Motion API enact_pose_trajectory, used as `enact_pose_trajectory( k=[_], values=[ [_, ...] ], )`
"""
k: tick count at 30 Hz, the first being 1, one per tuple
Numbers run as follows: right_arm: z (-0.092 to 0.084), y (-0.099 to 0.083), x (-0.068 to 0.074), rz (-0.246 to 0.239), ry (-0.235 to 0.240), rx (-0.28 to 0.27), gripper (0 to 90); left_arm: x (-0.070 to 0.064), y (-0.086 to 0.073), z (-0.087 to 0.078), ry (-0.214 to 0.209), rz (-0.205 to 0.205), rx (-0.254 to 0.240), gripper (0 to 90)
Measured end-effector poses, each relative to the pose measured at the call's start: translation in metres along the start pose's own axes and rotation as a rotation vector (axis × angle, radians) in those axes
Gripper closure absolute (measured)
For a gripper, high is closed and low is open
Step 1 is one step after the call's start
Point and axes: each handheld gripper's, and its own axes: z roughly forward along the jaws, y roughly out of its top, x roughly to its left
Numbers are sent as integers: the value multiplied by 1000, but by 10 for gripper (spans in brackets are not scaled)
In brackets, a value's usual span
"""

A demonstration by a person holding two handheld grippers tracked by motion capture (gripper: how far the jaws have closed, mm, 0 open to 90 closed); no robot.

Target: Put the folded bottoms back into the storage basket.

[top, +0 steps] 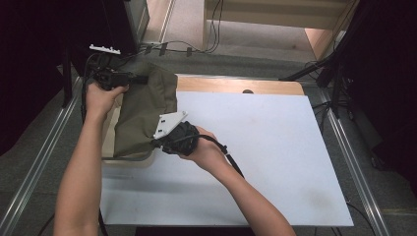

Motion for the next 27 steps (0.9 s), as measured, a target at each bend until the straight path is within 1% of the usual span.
enact_pose_trajectory(
  k=[6, 12, 15, 20, 22, 27],
  values=[
    [7, 5, 1, -9, 3, 2, 826, 4, -1, -2, 4, 2, 2, 696],
    [12, 8, 1, -6, 10, 0, 826, 8, -3, -5, 6, -2, -1, 698],
    [15, 10, 2, -4, 10, 2, 826, 9, -4, -6, 8, 6, -6, 697],
    [22, 15, 2, -2, 14, 1, 826, 12, -4, -8, 12, 4, -7, 698],
    [25, 16, 2, -10, 13, 6, 826, 13, -5, -9, 17, 6, -6, 698],
    [30, 19, 1, 0, 17, 7, 826, 18, -7, -13, 22, 1, -18, 698]
  ],
)
